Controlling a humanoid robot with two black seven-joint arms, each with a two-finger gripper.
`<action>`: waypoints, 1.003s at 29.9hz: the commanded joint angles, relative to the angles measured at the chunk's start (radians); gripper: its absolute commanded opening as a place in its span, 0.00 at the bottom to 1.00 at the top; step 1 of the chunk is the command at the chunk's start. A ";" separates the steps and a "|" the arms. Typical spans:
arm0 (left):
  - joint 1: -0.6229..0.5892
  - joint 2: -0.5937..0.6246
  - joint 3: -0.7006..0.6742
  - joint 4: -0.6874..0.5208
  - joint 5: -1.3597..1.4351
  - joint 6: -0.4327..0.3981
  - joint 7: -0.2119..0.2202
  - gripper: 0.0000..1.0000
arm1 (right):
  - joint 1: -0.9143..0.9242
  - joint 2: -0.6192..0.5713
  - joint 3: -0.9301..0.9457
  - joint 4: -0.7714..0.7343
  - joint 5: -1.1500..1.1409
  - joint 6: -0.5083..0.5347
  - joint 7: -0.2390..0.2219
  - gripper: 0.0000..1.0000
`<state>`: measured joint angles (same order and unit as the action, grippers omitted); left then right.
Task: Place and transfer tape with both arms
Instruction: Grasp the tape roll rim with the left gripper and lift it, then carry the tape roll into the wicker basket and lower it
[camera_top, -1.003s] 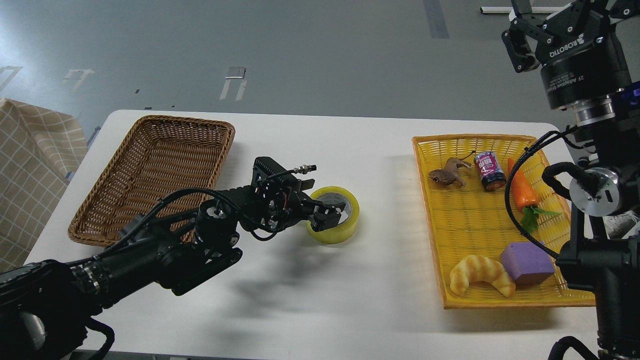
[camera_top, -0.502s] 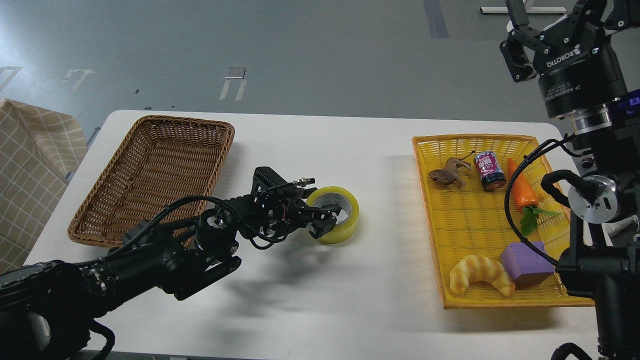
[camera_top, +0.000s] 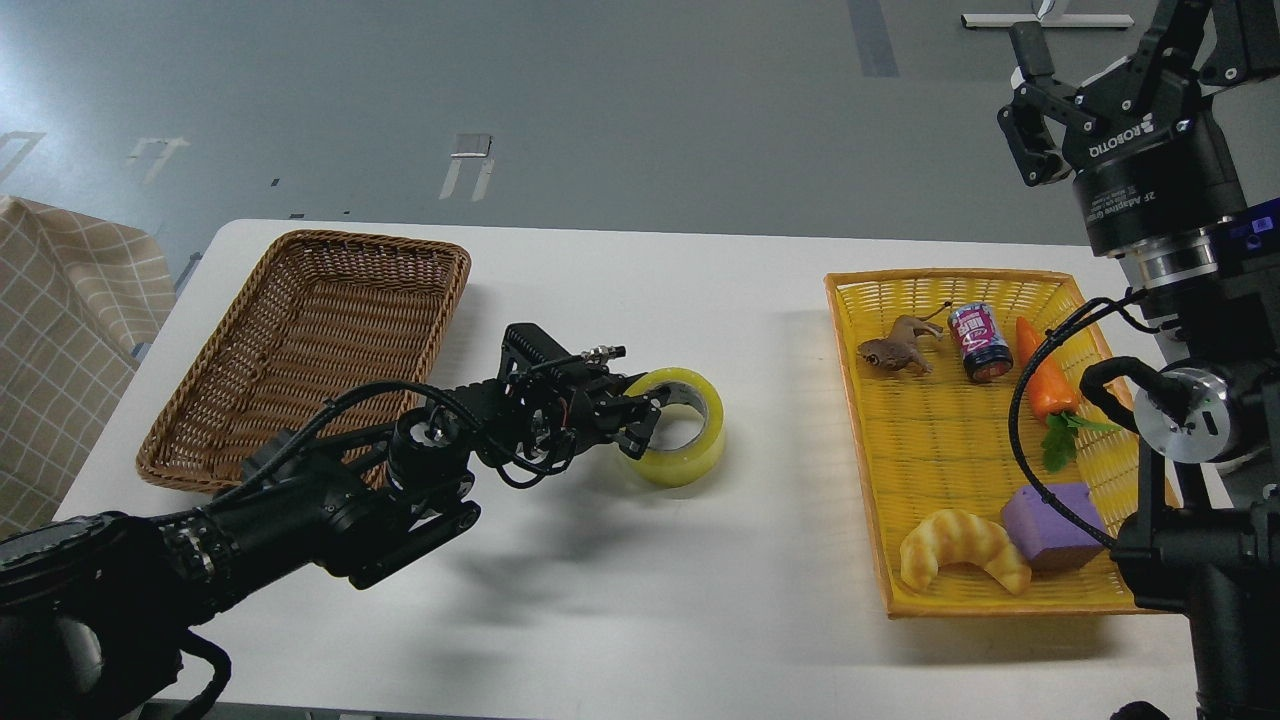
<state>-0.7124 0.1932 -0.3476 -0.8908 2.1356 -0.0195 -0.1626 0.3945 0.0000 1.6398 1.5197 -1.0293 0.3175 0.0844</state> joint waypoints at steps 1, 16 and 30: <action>-0.018 0.002 -0.005 0.000 -0.037 0.004 0.000 0.14 | -0.005 0.000 0.000 -0.001 0.000 -0.002 0.000 1.00; -0.191 0.167 -0.001 -0.071 -0.126 0.023 -0.003 0.14 | -0.022 0.000 -0.001 -0.012 0.000 -0.003 0.000 1.00; -0.180 0.474 0.005 0.010 -0.164 0.024 -0.115 0.15 | -0.023 0.000 -0.003 -0.019 -0.002 -0.006 0.000 1.00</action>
<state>-0.8978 0.6214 -0.3440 -0.9121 1.9729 0.0034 -0.2544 0.3719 0.0000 1.6380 1.5023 -1.0295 0.3124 0.0844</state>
